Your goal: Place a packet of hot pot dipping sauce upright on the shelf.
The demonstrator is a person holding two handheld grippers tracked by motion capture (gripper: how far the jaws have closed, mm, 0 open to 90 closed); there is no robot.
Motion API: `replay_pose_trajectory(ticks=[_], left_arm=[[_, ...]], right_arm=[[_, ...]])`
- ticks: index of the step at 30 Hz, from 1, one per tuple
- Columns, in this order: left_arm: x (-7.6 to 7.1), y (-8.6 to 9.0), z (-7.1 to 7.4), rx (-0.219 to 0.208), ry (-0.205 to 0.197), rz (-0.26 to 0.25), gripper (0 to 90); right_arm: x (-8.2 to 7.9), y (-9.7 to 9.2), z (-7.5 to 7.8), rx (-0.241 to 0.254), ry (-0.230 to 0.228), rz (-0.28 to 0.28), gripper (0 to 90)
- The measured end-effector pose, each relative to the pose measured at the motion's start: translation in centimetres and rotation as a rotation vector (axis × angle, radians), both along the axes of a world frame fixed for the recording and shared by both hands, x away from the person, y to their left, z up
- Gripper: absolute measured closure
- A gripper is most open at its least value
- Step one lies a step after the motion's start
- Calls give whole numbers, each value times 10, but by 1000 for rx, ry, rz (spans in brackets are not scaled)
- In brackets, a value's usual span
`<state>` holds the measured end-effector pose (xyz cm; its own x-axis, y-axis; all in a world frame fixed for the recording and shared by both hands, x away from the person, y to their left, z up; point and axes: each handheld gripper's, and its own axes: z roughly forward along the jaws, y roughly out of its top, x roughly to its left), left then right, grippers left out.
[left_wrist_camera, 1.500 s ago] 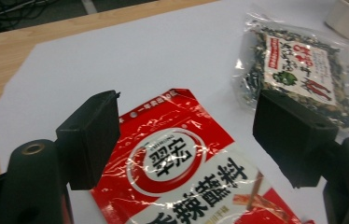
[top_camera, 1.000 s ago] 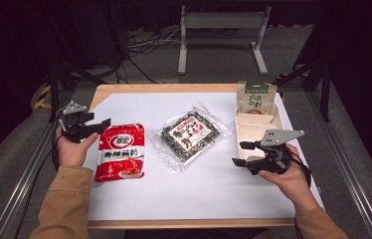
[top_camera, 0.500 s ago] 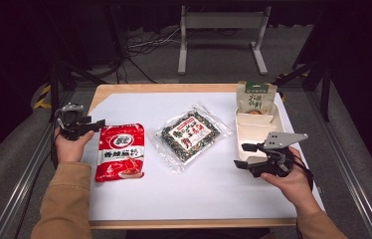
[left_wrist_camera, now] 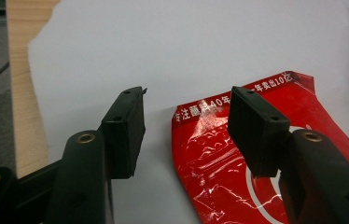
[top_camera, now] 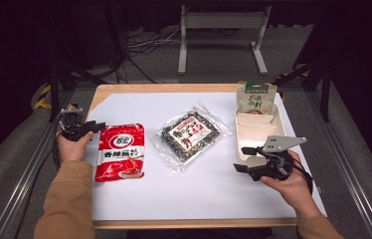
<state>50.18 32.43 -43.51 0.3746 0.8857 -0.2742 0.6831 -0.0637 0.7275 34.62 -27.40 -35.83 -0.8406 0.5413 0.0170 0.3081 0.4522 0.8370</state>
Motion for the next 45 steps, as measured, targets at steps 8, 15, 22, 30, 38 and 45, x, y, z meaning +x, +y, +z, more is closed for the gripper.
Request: replay_pose_trajectory(ticks=[8,15,22,30,38,45], left_arm=[[8,1,-16,-22,49,-17,474],[11,-1,-20,-29,45,-34,458],[11,-4,-20,-40,56,-60,560],[10,-9,-19,-6,64,-83,626],[8,-8,-15,9,56,-78,869],[5,-7,-11,2,44,-78,899]], right_arm=[[-2,-1,-2,15,13,6,357],[-3,-3,-3,34,23,5,355],[-3,-4,-3,38,27,8,353],[-2,-1,-5,53,45,21,345],[-4,-1,-4,65,51,31,344],[-4,-1,-5,65,53,31,345]])
